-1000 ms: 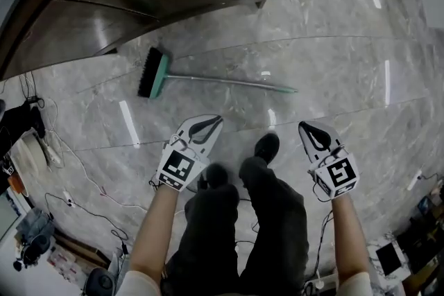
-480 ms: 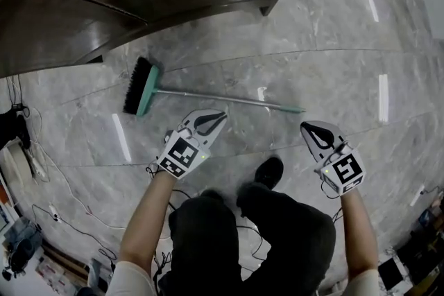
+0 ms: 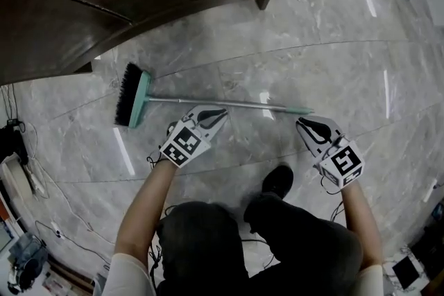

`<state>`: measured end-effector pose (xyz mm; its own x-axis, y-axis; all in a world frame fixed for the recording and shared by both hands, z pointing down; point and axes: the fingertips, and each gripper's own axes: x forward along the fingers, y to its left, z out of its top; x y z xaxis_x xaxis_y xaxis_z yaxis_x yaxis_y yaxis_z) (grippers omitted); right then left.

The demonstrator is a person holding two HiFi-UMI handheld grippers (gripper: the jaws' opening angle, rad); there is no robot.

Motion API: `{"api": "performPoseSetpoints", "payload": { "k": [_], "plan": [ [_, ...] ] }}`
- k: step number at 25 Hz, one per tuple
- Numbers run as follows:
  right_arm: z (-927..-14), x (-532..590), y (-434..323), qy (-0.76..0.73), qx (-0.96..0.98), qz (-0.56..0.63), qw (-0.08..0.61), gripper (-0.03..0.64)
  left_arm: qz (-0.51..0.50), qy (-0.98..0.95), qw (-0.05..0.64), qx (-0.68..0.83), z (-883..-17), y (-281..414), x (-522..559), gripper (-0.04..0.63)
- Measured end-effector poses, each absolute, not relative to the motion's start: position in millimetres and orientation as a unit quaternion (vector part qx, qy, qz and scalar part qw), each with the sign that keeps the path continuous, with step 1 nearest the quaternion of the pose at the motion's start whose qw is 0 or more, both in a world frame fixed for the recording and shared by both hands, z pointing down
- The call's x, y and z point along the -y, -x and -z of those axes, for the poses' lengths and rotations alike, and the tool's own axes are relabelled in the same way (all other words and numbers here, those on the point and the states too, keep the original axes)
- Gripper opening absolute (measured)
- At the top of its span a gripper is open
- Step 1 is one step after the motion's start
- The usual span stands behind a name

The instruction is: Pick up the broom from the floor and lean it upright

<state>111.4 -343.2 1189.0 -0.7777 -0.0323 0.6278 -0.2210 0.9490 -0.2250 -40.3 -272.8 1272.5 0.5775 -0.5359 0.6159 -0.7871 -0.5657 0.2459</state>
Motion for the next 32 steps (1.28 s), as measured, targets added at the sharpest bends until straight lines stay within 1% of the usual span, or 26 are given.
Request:
{"api": "performPoseSetpoints", "payload": {
  "k": [7,10,11,13,20,27,28,29,32],
  "plan": [
    [-1227.9,332.3,-119.2,-0.071,0.931,-0.156,0.323,0.031,-0.302,-0.859,0.23,0.344,-1308.5,36.6,279.7,0.017],
    [-1243.5,324.8,-118.9,-0.071,0.931,-0.163,0.318,0.031,-0.317,-0.856,0.235,0.333,-1330.5,37.3,282.2,0.02],
    [-1247.6,320.6,-118.5,-0.07,0.931,-0.166,0.317,0.031,-0.32,-0.855,0.241,0.33,-1338.7,37.1,282.1,0.039],
    [-1255.4,311.4,-118.1,-0.065,0.931,-0.172,0.316,0.031,-0.33,-0.853,0.246,0.321,-1352.1,35.3,281.7,0.115],
    [-1267.7,300.6,-118.8,-0.057,0.927,-0.18,0.323,0.031,-0.409,-0.852,0.2,0.257,-1381.3,33.0,279.4,0.14],
    [-1270.0,301.4,-127.1,-0.062,0.93,-0.18,0.314,0.029,-0.471,-0.849,0.162,0.176,-1409.7,35.8,271.2,0.147],
    [-1271.0,301.1,-127.9,-0.062,0.929,-0.181,0.315,0.029,-0.476,-0.848,0.16,0.169,-1413.3,36.8,270.4,0.143],
    [-1272.2,300.6,-128.9,-0.062,0.929,-0.181,0.316,0.028,-0.479,-0.847,0.159,0.166,-1415.9,37.7,270.5,0.104],
    [-1276.7,296.1,-136.0,-0.062,0.924,-0.184,0.329,0.025,-0.471,-0.847,0.172,0.179,-1416.9,38.6,273.4,0.092]
  ]
}}
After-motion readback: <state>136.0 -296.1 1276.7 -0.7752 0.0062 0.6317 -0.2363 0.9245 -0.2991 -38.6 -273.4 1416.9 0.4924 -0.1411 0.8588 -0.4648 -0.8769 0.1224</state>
